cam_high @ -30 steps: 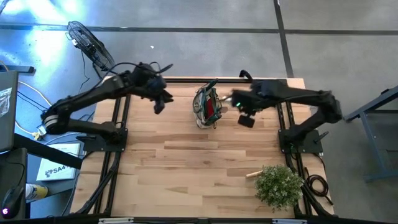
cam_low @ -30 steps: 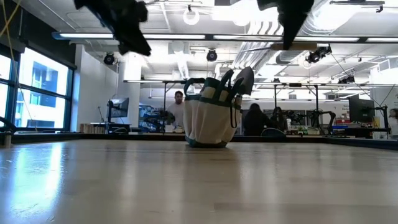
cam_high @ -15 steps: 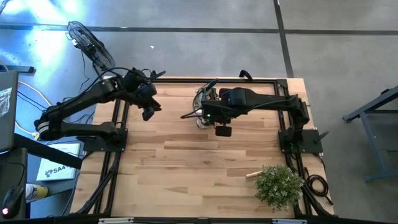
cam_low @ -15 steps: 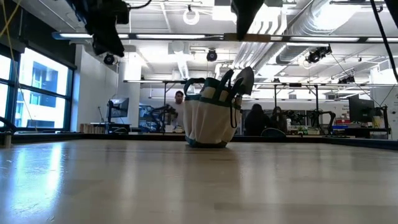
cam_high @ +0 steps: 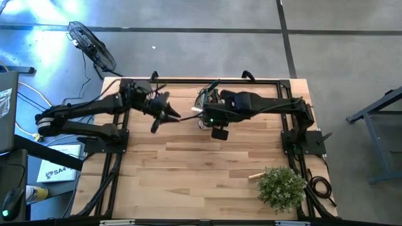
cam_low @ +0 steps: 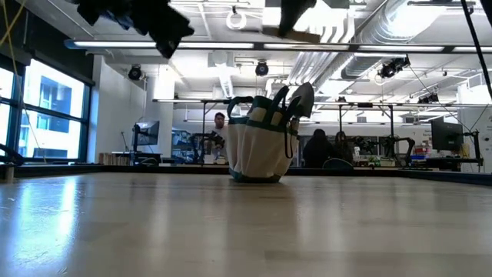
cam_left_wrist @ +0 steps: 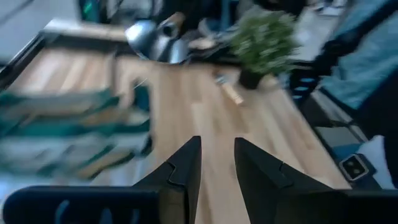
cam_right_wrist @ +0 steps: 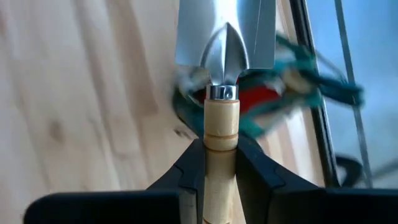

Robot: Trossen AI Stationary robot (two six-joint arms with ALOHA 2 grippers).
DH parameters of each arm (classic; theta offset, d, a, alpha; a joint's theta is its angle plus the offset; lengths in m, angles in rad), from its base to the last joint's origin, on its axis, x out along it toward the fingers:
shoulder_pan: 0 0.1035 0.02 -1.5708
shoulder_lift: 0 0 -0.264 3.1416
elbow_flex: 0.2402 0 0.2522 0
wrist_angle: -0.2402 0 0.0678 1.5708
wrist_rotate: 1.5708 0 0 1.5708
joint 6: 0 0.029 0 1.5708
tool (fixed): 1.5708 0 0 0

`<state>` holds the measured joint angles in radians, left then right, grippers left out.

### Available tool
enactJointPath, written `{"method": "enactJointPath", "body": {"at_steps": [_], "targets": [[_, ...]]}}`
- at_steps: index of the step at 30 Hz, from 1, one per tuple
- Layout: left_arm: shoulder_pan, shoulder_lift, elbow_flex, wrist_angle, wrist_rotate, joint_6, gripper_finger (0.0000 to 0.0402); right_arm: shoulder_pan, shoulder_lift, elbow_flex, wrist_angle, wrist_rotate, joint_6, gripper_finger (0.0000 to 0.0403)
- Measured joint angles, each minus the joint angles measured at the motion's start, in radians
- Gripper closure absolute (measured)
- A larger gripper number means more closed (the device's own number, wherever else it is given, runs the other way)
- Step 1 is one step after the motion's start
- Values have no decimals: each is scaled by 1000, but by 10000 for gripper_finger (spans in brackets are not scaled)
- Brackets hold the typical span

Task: Pick & Place Garden tools in Gardening bag
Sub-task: Put the top brown trowel into the light brown gardening bag

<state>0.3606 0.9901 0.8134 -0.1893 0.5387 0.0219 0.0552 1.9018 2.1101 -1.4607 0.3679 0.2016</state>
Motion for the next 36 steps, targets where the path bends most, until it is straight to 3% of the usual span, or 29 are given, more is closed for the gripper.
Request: {"method": "enactJointPath", "body": {"at_steps": [7,13,15,23,36], "targets": [[-124,8,-153,455,-34,-29,309,123,-89,0,291,71,-81,351],[-201,48,-276,1005,-86,-109,309,216,-98,-1,581,52,-249,351],[-221,75,-285,1120,-91,-129,309,221,-98,-1,641,24,-263,351],[-278,139,-234,1152,-75,-109,309,205,-91,-1,774,-100,-276,351],[-291,154,-185,1155,15,-175,309,177,-60,-1,824,-123,-276,351]]}}
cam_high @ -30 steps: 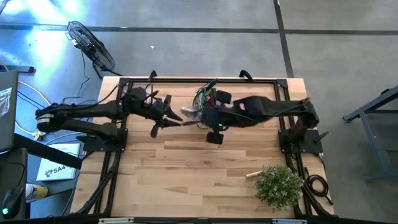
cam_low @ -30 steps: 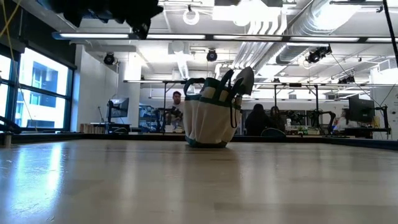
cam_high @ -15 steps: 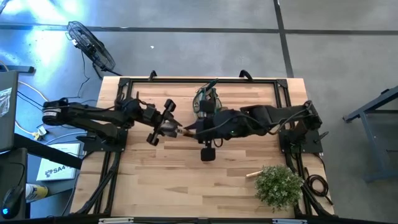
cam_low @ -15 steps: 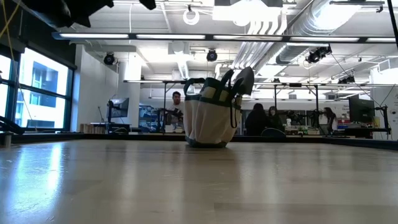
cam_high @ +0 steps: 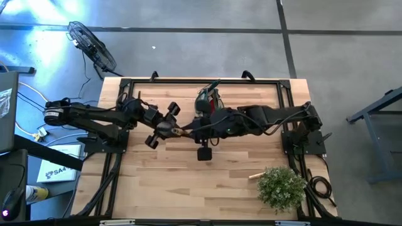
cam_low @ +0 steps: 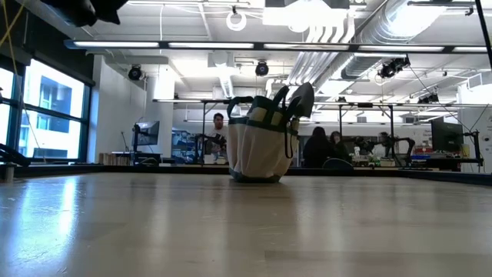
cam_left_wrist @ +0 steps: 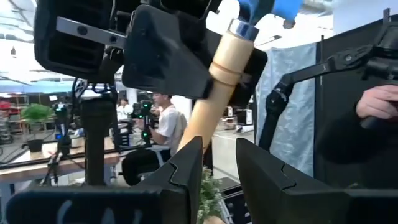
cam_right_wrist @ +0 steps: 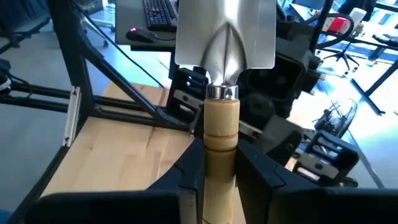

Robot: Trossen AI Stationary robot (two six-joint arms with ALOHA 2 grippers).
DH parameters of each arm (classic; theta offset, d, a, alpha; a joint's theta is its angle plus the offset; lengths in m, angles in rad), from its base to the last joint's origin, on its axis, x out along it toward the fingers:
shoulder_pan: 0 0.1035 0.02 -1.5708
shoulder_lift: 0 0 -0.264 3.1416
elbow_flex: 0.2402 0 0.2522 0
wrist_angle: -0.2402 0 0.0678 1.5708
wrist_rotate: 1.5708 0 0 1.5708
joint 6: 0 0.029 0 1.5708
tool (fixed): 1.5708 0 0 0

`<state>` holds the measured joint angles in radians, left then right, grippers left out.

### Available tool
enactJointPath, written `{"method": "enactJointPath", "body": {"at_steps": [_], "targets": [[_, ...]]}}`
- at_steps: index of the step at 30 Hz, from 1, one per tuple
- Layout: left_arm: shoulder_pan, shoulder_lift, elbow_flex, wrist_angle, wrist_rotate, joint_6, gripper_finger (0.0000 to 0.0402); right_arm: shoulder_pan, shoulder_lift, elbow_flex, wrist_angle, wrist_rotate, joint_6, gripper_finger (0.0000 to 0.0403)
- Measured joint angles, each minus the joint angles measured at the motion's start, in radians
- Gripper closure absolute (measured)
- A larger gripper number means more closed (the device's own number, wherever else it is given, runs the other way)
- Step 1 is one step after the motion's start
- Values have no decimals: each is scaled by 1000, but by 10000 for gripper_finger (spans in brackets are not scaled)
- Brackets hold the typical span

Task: Pick & Place Garden tools in Gardening bag
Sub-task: Put the top brown trowel into the light brown gardening bag

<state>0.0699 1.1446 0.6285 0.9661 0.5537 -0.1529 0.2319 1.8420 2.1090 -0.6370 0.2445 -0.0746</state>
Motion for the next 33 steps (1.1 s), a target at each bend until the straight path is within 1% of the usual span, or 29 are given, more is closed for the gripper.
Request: {"method": "enactJointPath", "body": {"at_steps": [6,14,19,21,24,29,33], "targets": [[0,3,0,2,-58,14,309,-27,0,0,11,-41,2,351],[1,16,2,18,-71,23,309,-45,0,0,46,-56,2,351],[2,55,26,24,-59,25,309,-63,16,0,46,-79,5,351],[2,74,46,24,-42,23,309,-70,22,1,51,-98,8,351],[2,97,69,25,-13,24,309,-70,23,1,48,-98,16,351],[2,96,73,19,-7,28,309,-70,23,1,43,-96,20,351],[2,94,72,13,29,25,309,-70,25,1,28,-78,21,351]]}}
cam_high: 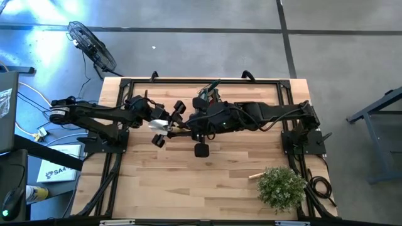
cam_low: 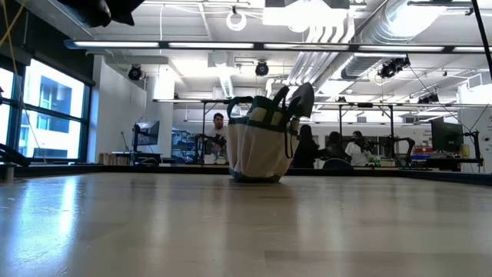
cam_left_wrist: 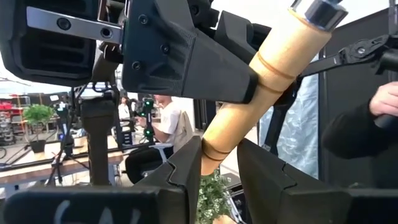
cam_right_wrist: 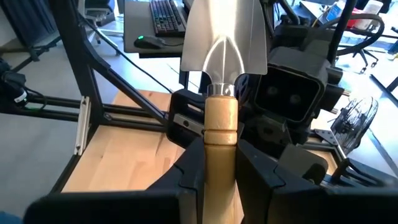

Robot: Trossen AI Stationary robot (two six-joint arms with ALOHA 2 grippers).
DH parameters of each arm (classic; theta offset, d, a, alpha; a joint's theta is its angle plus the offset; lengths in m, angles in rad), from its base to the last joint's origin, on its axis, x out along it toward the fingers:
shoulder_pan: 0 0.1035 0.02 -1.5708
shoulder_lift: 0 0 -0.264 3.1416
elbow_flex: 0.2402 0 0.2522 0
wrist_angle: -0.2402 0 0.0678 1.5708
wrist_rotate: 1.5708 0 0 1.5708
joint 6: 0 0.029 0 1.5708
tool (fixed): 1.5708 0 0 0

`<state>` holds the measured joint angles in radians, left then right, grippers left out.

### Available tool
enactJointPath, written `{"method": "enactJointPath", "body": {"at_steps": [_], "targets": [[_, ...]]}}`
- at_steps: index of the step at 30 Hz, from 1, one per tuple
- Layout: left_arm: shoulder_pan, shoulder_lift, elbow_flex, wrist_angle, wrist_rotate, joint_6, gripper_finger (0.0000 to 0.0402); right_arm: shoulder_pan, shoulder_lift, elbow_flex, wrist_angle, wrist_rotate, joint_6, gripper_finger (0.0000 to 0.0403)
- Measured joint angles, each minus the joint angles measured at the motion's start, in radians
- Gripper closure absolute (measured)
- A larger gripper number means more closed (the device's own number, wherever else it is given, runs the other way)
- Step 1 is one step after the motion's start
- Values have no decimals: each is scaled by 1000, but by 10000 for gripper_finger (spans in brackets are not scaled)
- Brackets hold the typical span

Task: Pick & Place Garden tools in Gardening bag
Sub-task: Put the top brown trowel into the light brown gardening bag

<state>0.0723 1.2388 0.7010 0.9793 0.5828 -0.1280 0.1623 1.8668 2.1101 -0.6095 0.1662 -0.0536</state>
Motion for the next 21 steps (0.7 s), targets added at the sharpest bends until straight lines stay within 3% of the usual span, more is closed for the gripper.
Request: {"method": "enactJointPath", "body": {"at_steps": [15,21], "targets": [[-1,0,0,-2,-21,-8,308,-1,1,0,-14,14,-3,351],[-1,0,1,0,-32,-18,267,-2,3,-1,-18,18,-9,352]]}}
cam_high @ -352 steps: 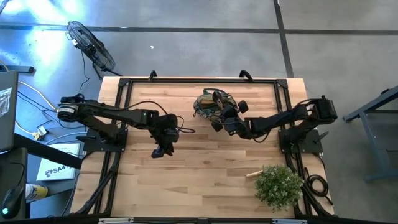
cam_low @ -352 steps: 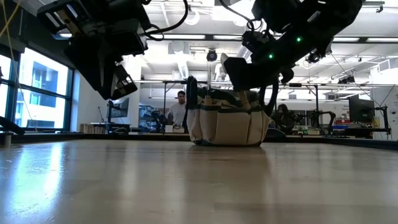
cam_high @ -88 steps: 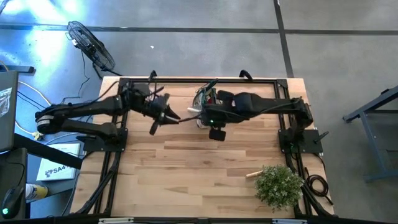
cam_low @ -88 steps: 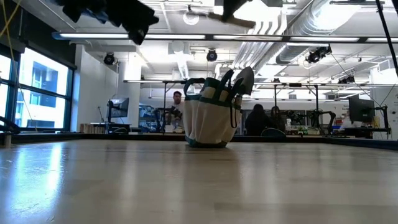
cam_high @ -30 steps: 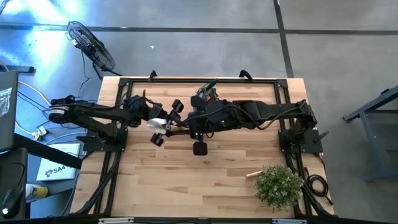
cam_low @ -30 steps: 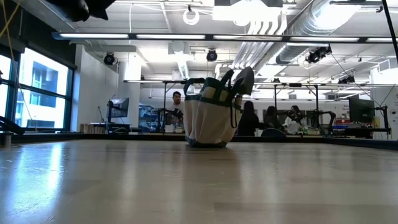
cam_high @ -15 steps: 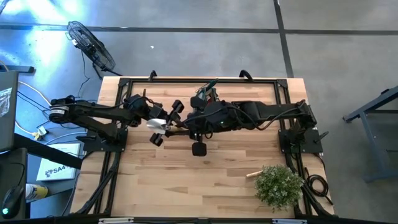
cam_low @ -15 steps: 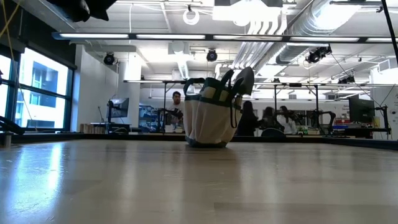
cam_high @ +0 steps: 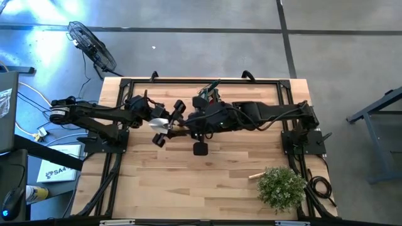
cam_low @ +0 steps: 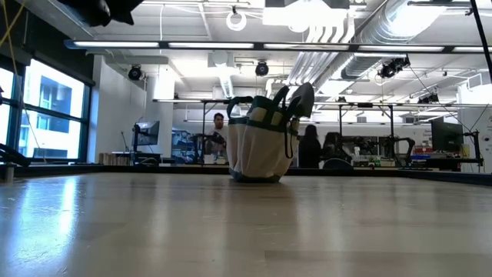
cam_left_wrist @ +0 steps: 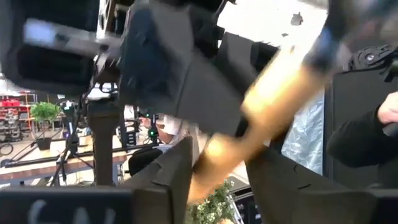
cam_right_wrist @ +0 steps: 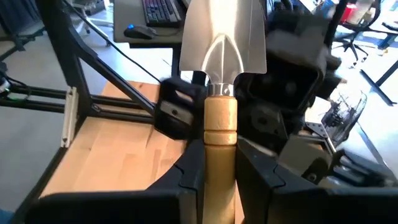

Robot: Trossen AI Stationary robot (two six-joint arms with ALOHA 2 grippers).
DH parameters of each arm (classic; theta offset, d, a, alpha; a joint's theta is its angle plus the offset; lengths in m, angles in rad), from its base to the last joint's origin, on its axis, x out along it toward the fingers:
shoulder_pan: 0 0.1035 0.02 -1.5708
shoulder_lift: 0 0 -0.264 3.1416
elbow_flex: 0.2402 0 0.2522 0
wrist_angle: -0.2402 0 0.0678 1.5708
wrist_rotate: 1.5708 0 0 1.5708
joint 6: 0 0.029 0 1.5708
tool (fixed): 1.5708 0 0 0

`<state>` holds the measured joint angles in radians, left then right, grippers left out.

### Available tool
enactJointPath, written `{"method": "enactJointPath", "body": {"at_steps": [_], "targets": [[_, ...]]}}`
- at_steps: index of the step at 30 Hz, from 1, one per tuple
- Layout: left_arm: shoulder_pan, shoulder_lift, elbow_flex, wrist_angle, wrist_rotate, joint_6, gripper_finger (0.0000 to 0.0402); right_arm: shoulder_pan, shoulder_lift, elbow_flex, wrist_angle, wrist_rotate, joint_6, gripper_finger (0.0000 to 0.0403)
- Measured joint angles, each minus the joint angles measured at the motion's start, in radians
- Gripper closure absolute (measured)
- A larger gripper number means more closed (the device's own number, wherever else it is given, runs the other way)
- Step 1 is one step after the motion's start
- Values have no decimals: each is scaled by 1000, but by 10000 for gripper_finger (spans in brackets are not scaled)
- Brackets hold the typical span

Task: Pick & Place Garden tools in Gardening bag
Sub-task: Put the top brown trowel into the light brown gardening bag

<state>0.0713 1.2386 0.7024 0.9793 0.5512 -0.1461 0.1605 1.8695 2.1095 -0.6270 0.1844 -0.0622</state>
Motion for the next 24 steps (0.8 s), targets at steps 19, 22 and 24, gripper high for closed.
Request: {"method": "enactJointPath", "body": {"at_steps": [19,22,24], "targets": [[-1,3,1,-32,-41,12,160,-1,2,-1,6,-2,4,352],[-1,3,1,-33,-68,41,160,-1,2,-1,8,-4,5,352],[-1,3,1,-33,-90,44,160,-1,1,-1,10,-4,5,352]]}}
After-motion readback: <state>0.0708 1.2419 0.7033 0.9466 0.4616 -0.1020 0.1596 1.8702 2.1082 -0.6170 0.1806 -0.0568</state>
